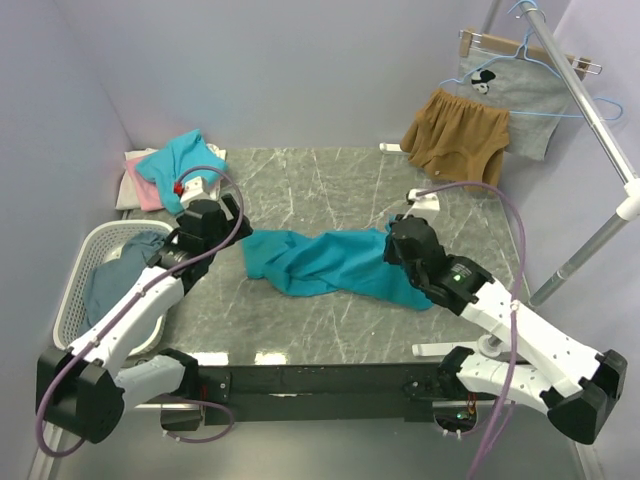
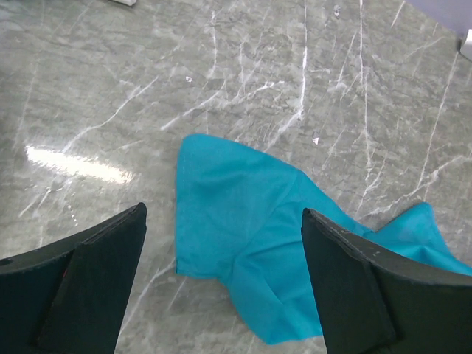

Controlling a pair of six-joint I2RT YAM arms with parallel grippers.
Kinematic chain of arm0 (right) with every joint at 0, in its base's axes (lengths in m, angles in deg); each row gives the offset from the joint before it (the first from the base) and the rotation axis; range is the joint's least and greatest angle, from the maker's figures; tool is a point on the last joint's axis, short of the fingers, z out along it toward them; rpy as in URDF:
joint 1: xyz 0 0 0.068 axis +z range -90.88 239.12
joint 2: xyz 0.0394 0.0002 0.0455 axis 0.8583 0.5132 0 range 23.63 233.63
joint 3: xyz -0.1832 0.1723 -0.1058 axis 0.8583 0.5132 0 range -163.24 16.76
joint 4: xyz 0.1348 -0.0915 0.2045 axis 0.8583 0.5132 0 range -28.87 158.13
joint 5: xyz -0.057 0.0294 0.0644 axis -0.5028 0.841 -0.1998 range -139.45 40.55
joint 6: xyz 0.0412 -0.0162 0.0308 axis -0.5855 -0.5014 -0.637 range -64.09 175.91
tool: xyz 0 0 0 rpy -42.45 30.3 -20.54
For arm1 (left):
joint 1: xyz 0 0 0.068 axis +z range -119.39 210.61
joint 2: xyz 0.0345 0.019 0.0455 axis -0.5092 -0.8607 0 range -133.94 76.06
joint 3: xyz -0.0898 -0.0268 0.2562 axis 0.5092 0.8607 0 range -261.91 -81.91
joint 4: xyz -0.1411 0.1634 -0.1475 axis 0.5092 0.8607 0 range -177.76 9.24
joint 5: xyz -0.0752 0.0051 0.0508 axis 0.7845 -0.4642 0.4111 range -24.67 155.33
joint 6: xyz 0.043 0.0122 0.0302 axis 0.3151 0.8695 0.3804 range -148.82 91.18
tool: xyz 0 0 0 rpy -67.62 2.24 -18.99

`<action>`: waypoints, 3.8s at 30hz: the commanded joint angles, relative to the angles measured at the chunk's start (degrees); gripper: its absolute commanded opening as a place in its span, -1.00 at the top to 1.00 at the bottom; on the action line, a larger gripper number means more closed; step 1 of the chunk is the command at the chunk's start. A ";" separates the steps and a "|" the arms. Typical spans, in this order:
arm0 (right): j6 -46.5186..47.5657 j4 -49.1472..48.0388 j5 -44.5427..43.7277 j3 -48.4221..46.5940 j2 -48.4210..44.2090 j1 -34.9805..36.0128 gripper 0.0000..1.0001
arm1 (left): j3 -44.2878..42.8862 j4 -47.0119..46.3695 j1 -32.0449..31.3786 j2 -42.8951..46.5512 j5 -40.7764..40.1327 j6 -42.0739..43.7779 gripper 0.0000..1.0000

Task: Fold and stack the t-shirts
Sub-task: Flatten out the tshirt

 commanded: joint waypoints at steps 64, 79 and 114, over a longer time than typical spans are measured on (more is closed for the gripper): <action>16.34 4.98 13.41 -46.56 34.57 -0.92 1.00 | 11.26 -16.24 -38.20 -8.28 13.35 -8.45 0.03; -7.40 4.79 -7.79 2.16 6.60 -2.68 -0.70 | 7.13 -5.16 -30.04 9.93 -17.96 -3.54 -0.99; 5.50 1.89 2.74 -18.91 37.27 4.96 1.00 | -7.64 -12.63 -10.79 -21.11 0.60 1.74 -0.99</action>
